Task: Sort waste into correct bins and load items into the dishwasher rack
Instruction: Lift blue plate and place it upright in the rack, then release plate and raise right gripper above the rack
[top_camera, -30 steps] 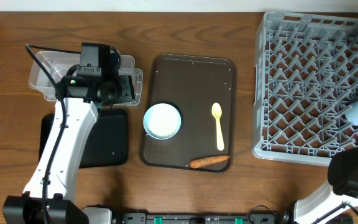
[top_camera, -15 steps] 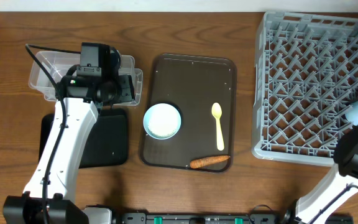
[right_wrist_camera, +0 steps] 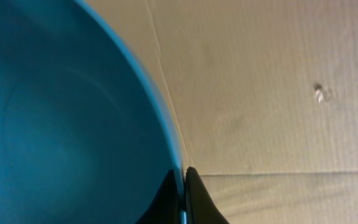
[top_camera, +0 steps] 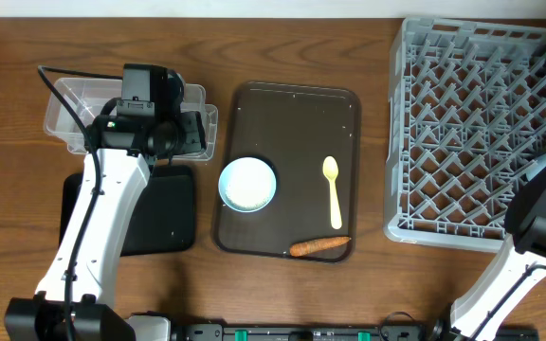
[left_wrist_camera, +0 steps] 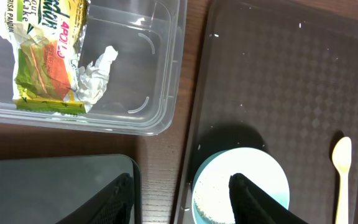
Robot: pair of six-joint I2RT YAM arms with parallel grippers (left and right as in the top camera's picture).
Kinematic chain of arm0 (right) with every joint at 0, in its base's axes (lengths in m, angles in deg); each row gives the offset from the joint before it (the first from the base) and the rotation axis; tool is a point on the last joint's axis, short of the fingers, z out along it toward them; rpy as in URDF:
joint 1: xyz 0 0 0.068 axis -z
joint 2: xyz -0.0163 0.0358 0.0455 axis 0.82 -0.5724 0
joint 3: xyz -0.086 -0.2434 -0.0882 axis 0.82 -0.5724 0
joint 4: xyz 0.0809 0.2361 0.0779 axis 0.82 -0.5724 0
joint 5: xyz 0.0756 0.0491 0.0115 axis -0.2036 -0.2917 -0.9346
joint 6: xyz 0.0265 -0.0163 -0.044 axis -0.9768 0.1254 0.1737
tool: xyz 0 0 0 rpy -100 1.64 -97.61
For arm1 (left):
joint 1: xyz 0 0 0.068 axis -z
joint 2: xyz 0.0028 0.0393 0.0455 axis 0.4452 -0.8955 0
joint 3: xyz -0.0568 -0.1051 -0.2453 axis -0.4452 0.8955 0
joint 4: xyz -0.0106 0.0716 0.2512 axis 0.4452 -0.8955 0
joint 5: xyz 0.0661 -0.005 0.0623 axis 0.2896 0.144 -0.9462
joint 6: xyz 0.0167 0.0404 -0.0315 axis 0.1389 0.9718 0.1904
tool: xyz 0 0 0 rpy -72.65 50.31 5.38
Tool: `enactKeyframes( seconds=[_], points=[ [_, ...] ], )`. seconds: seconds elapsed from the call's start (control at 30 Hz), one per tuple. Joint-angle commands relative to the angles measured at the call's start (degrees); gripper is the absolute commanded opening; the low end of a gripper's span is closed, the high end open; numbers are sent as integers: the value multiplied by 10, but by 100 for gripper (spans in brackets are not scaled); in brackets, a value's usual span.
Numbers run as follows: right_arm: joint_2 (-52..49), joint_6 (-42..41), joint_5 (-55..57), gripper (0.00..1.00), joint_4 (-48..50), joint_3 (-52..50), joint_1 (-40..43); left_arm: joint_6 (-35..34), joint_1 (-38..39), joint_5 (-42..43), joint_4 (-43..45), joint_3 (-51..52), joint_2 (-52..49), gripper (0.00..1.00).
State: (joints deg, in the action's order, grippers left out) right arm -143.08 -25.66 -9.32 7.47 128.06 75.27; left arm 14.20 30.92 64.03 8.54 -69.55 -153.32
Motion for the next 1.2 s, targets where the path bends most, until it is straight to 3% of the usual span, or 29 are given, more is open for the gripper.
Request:
enactKeyframes(
  seconds=[0.0,0.2,0.37,0.5,0.67,0.8,0.93,1.17],
  points=[
    [-5,38,-41,1,-15,3,-10,5,-3,-7,-1,-3,-3,52],
    [-6,11,-41,1,-59,3,-30,5,-3,-7,-1,-3,-3,52],
    [-6,-58,-41,2,-142,3,-45,5,-3,-7,-2,-3,-3,52],
    [-6,-133,-45,22,-214,3,-52,5,-3,-7,-2,-3,-3,52],
    [-6,-210,-54,32,-271,3,-52,5,-3,-7,-2,-3,-3,52],
    [-1,-230,-54,40,-275,3,-53,5,-3,-7,-3,-3,-3,52],
    [20,-259,-64,56,-269,4,-56,5,-3,-7,-4,-3,-3,52],
    [90,-259,-193,70,-270,4,-60,5,-3,-7,-4,-3,-3,52]
  ],
)
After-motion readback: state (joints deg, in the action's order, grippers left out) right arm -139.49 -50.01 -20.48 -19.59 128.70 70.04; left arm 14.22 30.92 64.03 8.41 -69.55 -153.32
